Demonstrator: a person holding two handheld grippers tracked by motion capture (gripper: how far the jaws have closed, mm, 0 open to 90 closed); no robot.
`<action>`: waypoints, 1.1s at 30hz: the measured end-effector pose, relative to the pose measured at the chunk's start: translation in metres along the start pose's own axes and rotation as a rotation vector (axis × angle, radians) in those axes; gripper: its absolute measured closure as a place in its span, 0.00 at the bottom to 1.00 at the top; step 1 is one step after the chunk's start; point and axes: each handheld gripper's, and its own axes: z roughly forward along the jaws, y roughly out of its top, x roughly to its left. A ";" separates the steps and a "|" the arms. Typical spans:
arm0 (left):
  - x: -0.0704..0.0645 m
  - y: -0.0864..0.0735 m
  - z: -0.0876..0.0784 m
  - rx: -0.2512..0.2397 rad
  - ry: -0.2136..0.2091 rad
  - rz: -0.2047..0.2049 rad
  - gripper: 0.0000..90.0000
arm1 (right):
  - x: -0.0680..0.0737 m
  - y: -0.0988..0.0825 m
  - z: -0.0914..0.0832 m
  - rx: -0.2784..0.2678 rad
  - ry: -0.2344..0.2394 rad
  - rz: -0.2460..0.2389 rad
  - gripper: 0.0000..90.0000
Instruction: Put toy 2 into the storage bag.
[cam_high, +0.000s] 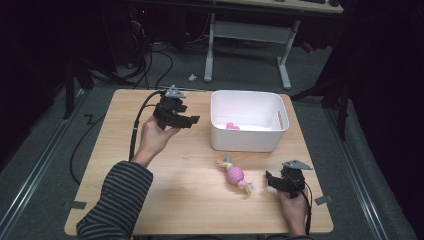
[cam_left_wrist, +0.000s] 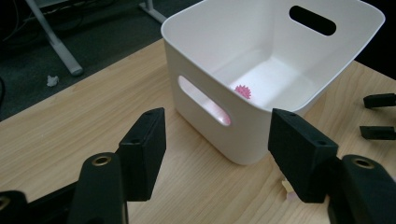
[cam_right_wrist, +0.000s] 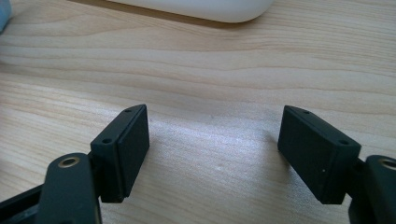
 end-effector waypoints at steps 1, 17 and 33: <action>0.000 0.000 0.000 0.000 0.000 0.000 0.41 | 0.000 0.000 0.000 0.000 0.000 0.000 0.28; 0.002 -0.051 -0.016 0.020 0.043 -0.022 0.40 | 0.000 0.000 0.000 -0.002 0.003 -0.001 0.28; 0.004 -0.105 -0.025 0.003 0.054 -0.124 0.39 | 0.000 0.000 0.000 -0.001 0.002 0.000 0.28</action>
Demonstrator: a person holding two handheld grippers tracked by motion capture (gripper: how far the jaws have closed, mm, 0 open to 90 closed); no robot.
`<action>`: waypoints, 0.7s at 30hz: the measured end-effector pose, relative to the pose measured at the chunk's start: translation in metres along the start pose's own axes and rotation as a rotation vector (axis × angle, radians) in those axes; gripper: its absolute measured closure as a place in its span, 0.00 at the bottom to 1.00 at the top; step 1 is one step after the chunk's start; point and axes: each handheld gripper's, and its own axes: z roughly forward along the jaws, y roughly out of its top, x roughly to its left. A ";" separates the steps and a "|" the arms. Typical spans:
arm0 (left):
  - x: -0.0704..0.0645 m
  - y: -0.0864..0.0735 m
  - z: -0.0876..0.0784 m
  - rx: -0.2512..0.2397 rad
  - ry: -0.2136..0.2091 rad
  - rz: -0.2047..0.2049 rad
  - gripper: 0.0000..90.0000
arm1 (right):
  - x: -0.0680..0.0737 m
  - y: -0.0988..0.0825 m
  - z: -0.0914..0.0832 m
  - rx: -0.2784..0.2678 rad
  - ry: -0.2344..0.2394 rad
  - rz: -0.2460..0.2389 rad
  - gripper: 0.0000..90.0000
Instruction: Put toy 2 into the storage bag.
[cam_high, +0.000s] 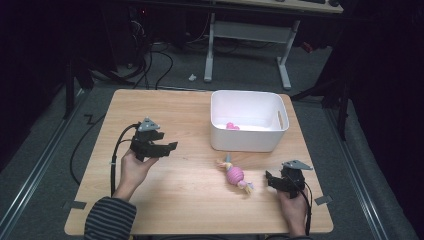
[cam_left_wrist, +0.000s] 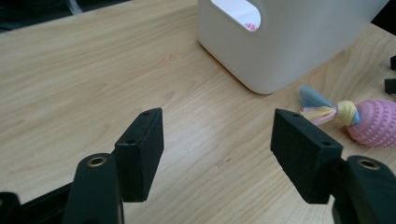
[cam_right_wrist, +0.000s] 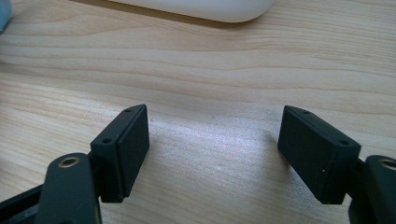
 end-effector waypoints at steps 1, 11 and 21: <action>0.001 -0.004 -0.001 -0.006 0.000 -0.013 0.39 | 0.000 0.000 0.000 0.000 0.000 0.000 0.28; 0.013 -0.037 -0.001 0.012 0.033 -0.092 0.39 | 0.000 0.000 0.000 0.000 0.000 0.000 0.28; 0.021 -0.067 0.015 0.075 0.097 -0.138 0.38 | 0.000 0.000 0.000 0.000 0.000 0.000 0.28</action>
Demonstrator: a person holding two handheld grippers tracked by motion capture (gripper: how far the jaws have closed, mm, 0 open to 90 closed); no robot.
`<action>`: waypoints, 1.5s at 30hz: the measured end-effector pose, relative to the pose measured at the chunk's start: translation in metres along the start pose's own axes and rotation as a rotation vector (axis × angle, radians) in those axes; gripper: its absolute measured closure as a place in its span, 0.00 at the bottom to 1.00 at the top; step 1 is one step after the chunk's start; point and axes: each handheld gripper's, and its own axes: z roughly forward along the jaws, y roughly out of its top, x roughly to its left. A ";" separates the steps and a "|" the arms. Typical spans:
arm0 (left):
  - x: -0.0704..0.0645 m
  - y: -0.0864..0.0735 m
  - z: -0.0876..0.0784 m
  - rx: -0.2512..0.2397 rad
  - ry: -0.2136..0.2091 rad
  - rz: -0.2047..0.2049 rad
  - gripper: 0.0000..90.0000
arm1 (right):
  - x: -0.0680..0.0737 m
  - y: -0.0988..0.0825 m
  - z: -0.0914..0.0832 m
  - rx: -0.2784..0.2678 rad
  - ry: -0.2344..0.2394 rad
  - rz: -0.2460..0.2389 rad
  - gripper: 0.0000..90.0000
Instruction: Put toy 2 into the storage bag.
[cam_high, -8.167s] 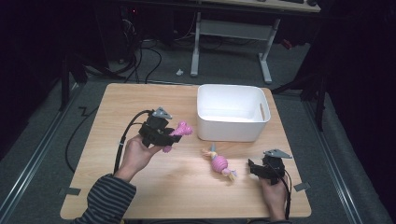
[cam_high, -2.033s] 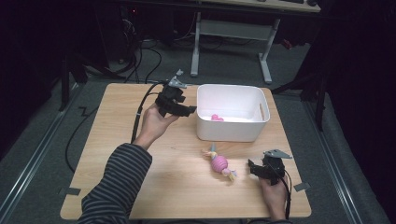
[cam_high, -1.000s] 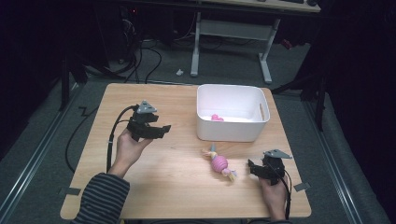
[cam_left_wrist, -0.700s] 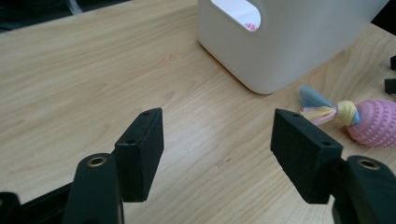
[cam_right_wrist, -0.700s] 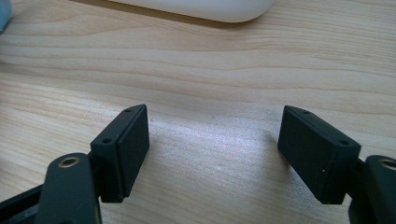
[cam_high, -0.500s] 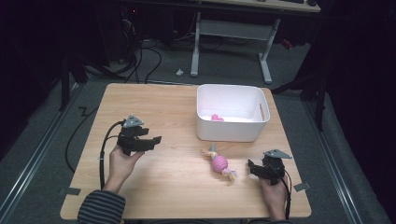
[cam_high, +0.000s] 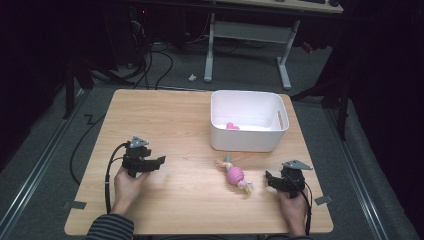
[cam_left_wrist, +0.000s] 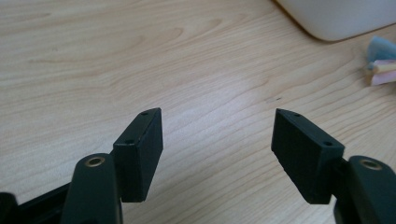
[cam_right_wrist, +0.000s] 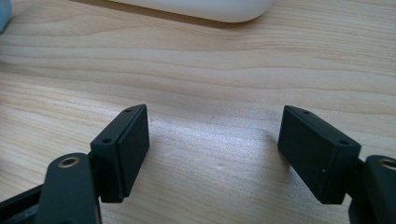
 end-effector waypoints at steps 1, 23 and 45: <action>0.000 0.000 0.000 0.000 0.000 0.000 0.38 | 0.000 0.000 0.000 0.000 0.000 0.000 0.28; 0.002 -0.021 0.032 0.027 0.109 0.049 0.33 | 0.000 0.000 0.000 -0.001 0.004 -0.004 0.29; -0.004 -0.030 0.032 -0.020 0.132 0.076 0.28 | -0.003 0.001 -0.006 0.039 0.059 -0.060 0.33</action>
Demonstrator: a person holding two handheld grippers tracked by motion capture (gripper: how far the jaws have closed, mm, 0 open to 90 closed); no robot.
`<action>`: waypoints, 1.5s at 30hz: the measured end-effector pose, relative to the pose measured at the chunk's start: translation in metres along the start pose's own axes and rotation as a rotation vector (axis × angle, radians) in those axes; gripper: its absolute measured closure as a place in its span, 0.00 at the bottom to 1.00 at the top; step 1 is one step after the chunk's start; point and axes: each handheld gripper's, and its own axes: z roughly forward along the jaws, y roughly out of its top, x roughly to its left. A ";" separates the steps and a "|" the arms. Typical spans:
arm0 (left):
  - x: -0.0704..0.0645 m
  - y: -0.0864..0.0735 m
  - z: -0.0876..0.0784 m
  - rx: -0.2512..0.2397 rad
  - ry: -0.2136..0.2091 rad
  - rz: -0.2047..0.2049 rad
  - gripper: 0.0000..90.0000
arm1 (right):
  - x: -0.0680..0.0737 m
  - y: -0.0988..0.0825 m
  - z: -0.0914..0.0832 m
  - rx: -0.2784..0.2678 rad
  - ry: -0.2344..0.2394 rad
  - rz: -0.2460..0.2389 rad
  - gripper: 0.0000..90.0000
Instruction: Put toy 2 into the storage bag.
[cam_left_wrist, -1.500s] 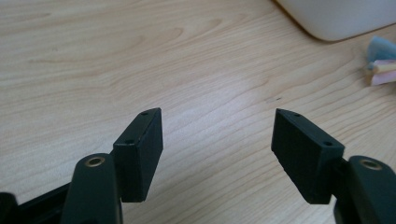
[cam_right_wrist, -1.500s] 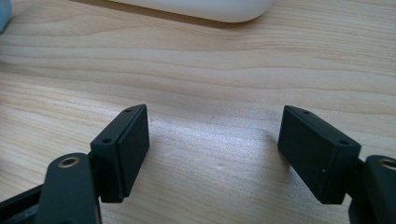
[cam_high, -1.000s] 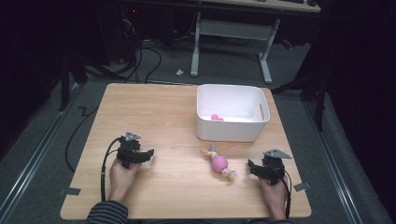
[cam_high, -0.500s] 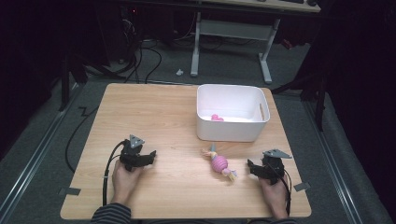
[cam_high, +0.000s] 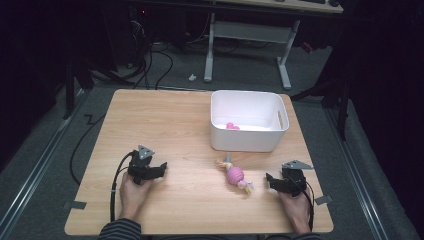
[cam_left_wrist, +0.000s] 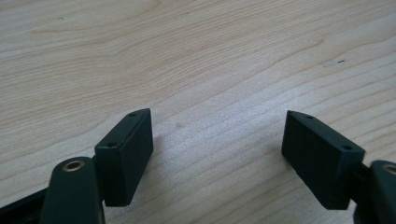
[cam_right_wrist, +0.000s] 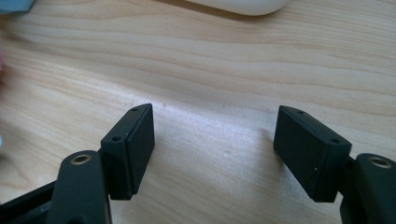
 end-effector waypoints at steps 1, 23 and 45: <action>0.000 0.000 0.000 0.000 0.000 0.001 0.27 | 0.000 0.000 -0.001 0.005 0.004 -0.007 0.33; 0.001 0.001 0.001 0.020 0.014 -0.008 0.16 | 0.030 0.005 -0.038 -0.065 0.161 -0.088 0.31; 0.000 0.000 0.001 0.015 0.009 -0.002 0.19 | 0.089 0.042 -0.033 0.022 0.260 -0.291 0.35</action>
